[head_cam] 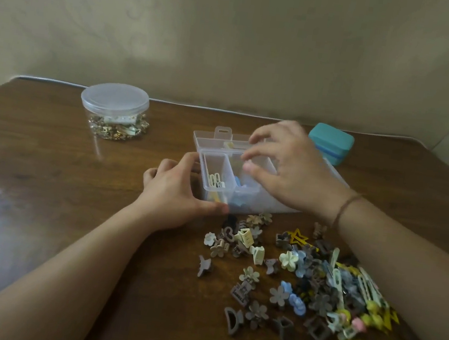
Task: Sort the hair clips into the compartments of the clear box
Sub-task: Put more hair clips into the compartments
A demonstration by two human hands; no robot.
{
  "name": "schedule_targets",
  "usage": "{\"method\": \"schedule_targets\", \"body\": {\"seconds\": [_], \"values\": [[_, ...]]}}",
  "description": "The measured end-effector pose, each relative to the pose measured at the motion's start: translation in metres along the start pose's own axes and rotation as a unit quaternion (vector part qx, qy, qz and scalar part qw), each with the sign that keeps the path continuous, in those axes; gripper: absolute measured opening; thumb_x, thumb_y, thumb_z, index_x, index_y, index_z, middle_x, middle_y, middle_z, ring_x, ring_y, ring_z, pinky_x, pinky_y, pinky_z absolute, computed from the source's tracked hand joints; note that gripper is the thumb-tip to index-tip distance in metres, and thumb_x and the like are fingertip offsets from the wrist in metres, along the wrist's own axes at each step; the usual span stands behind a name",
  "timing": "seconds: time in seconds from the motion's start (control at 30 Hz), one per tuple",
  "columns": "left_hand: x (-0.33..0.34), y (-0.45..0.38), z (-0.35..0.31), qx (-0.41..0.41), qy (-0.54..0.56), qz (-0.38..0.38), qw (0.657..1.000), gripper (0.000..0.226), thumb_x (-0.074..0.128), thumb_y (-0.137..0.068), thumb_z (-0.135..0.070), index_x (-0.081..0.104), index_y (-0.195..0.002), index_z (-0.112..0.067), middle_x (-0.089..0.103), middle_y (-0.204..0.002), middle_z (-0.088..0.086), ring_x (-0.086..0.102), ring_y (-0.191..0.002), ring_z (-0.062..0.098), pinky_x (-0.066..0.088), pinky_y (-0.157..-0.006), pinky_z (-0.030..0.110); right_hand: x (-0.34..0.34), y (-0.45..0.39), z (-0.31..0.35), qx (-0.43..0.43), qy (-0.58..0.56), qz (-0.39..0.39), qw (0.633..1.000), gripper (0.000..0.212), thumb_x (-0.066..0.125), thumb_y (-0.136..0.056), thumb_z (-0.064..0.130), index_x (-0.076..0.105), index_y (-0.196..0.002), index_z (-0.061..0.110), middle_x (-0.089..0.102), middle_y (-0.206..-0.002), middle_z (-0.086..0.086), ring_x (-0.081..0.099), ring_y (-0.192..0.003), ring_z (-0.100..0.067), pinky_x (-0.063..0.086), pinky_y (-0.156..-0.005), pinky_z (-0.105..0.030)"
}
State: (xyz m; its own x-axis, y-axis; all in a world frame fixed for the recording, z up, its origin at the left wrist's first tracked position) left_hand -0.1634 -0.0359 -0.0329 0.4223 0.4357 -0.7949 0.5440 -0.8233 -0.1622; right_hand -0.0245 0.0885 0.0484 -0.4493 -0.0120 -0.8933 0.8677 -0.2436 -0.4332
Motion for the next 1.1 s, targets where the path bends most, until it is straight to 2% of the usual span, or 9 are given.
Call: {"method": "schedule_targets", "body": {"seconds": [0.07, 0.13, 0.23, 0.33, 0.47, 0.6, 0.77, 0.87, 1.1], "values": [[0.000, 0.000, 0.000, -0.003, 0.000, -0.003, 1.000, 0.098, 0.070, -0.059, -0.074, 0.027, -0.140, -0.039, 0.049, -0.135, -0.012, 0.030, -0.132, 0.016, 0.017, -0.109, 0.045, -0.024, 0.023, 0.007, -0.002, -0.051, -0.032, 0.998, 0.015, 0.062, -0.085, 0.037, 0.071, -0.088, 0.026, 0.063, -0.094, 0.011, 0.052, -0.095, -0.010, 0.042, -0.084, -0.031], [0.000, 0.001, -0.001, -0.005, 0.000, -0.005, 1.000, 0.098, 0.071, -0.059, -0.073, 0.028, -0.140, -0.038, 0.049, -0.135, -0.012, 0.029, -0.133, 0.016, 0.016, -0.109, 0.044, -0.036, 0.059, 0.019, -0.003, -0.068, 0.049, 0.996, 0.012, 0.061, -0.084, 0.042, 0.067, -0.087, 0.032, 0.062, -0.086, 0.018, 0.053, -0.085, -0.002, 0.045, -0.076, -0.026], [0.000, 0.001, -0.003, -0.006, -0.001, -0.006, 1.000, 0.098, 0.071, -0.059, -0.072, 0.028, -0.140, -0.037, 0.048, -0.136, -0.011, 0.029, -0.133, 0.017, 0.016, -0.109, 0.045, -0.036, 0.108, 0.034, -0.007, -0.001, 0.190, 0.982, 0.025, 0.053, -0.081, 0.058, 0.063, -0.100, 0.044, 0.060, -0.093, 0.027, 0.051, -0.093, 0.005, 0.047, -0.079, -0.024], [0.000, 0.001, -0.003, -0.014, -0.005, -0.001, 1.000, 0.100, 0.071, -0.059, -0.072, 0.027, -0.141, -0.036, 0.047, -0.139, -0.009, 0.029, -0.134, 0.018, 0.016, -0.110, 0.046, -0.030, 0.133, 0.037, 0.006, 0.021, 0.238, 0.971, 0.036, 0.050, -0.078, 0.059, 0.058, -0.112, 0.048, 0.057, -0.099, 0.033, 0.046, -0.095, 0.006, 0.042, -0.079, -0.018], [0.000, 0.001, -0.004, -0.019, -0.008, 0.001, 1.000, 0.101, 0.071, -0.059, -0.073, 0.026, -0.142, -0.036, 0.046, -0.141, -0.007, 0.028, -0.135, 0.018, 0.015, -0.111, 0.047, -0.021, 0.140, 0.048, -0.001, 0.084, 0.228, 0.970, 0.038, 0.074, -0.066, 0.051, 0.064, -0.103, 0.047, 0.054, -0.085, 0.031, 0.038, -0.077, 0.005, 0.026, -0.061, -0.007], [0.001, 0.000, -0.004, -0.018, -0.008, 0.003, 1.000, 0.102, 0.070, -0.059, -0.073, 0.026, -0.142, -0.036, 0.045, -0.143, -0.006, 0.028, -0.136, 0.019, 0.015, -0.112, 0.048, -0.012, 0.140, 0.047, 0.024, 0.091, 0.175, 0.980, 0.039, 0.085, -0.059, 0.034, 0.069, -0.093, 0.041, 0.062, -0.079, 0.024, 0.049, -0.076, -0.004, 0.042, -0.061, -0.020], [0.000, 0.001, -0.003, -0.015, -0.008, 0.003, 1.000, 0.102, 0.069, -0.058, -0.074, 0.026, -0.142, -0.036, 0.045, -0.142, -0.007, 0.028, -0.135, 0.018, 0.016, -0.111, 0.047, -0.020, 0.131, 0.041, 0.072, -0.013, 0.184, 0.980, 0.027, 0.066, -0.086, 0.033, 0.058, -0.109, 0.045, 0.054, -0.101, 0.029, 0.043, -0.102, 0.004, 0.039, -0.089, -0.019], [0.000, 0.000, -0.002, -0.013, -0.008, 0.006, 1.000, 0.101, 0.069, -0.058, -0.076, 0.026, -0.141, -0.038, 0.045, -0.142, -0.007, 0.029, -0.135, 0.018, 0.015, -0.111, 0.048, -0.038, 0.110, 0.032, 0.146, -0.141, 0.183, 0.962, 0.028, 0.070, -0.084, 0.027, 0.058, -0.097, 0.048, 0.061, -0.094, 0.024, 0.056, -0.095, 0.009, 0.048, -0.075, -0.011], [-0.001, 0.002, -0.003, -0.017, -0.005, 0.009, 1.000, 0.101, 0.071, -0.059, -0.074, 0.026, -0.142, -0.038, 0.044, -0.142, -0.006, 0.026, -0.137, 0.017, 0.013, -0.112, 0.047, -0.030, 0.005, 0.003, 0.157, -0.316, 0.045, 0.935, 0.028, 0.080, -0.074, 0.004, 0.068, -0.093, 0.021, 0.067, -0.081, 0.003, 0.064, -0.071, -0.007, 0.056, -0.071, -0.025]]}}
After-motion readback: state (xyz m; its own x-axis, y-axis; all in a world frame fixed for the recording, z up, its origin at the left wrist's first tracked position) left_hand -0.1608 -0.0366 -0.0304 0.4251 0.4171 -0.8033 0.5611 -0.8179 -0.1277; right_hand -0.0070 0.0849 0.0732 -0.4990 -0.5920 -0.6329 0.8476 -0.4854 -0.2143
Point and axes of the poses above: each hand's wrist, its own y-axis away from the middle knuckle, its own x-axis out of the palm, z = x × y, the point moved 4 cm from there along -y, towards the middle knuckle
